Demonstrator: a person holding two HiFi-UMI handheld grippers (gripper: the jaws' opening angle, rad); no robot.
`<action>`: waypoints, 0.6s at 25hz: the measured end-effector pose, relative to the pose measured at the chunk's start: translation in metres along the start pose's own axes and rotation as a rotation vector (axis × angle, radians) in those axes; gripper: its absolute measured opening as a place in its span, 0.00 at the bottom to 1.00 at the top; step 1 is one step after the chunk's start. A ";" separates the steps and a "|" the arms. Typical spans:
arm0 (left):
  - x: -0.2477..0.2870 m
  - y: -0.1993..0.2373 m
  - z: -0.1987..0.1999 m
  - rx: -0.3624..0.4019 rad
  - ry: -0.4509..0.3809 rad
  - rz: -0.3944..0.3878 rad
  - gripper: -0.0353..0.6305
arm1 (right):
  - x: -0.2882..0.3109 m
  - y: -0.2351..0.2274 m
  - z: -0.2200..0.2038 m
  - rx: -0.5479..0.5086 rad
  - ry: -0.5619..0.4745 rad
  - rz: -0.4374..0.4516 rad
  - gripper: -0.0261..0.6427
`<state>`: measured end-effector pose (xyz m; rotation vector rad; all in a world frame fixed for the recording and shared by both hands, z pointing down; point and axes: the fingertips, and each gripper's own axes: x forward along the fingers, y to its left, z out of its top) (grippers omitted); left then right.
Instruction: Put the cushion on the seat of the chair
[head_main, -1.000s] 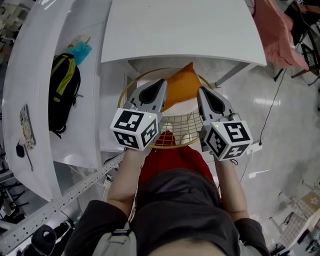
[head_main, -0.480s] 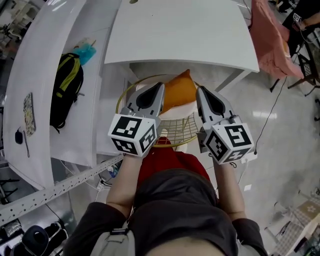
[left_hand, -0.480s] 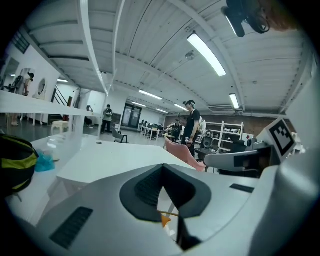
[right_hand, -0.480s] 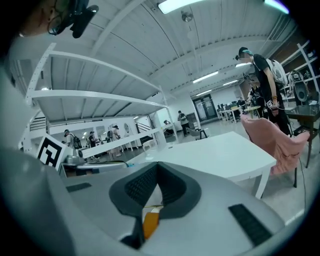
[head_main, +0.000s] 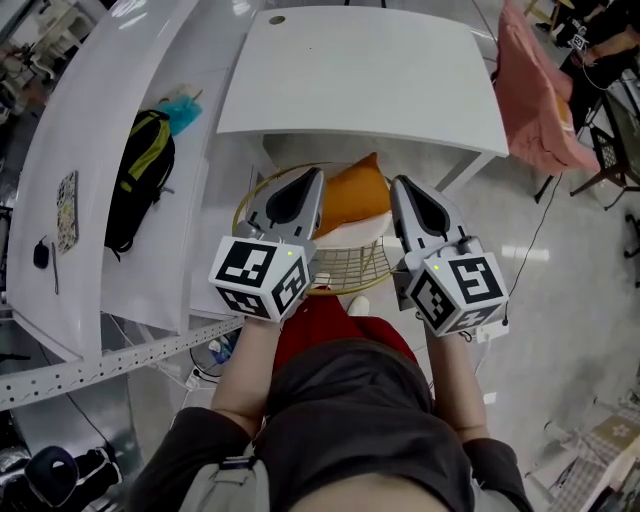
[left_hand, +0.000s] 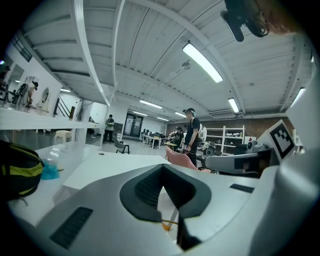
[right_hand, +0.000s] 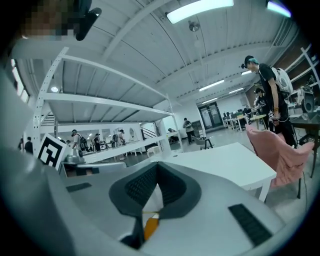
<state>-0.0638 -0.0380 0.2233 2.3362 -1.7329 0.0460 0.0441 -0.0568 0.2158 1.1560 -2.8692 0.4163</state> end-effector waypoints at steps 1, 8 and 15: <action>-0.003 -0.001 0.002 0.002 -0.007 0.002 0.07 | -0.002 0.002 0.002 -0.006 -0.007 0.003 0.06; -0.023 -0.010 0.018 0.023 -0.059 0.014 0.07 | -0.020 0.014 0.019 -0.043 -0.054 0.016 0.06; -0.038 -0.022 0.034 0.041 -0.081 0.018 0.07 | -0.033 0.027 0.030 -0.052 -0.076 0.042 0.06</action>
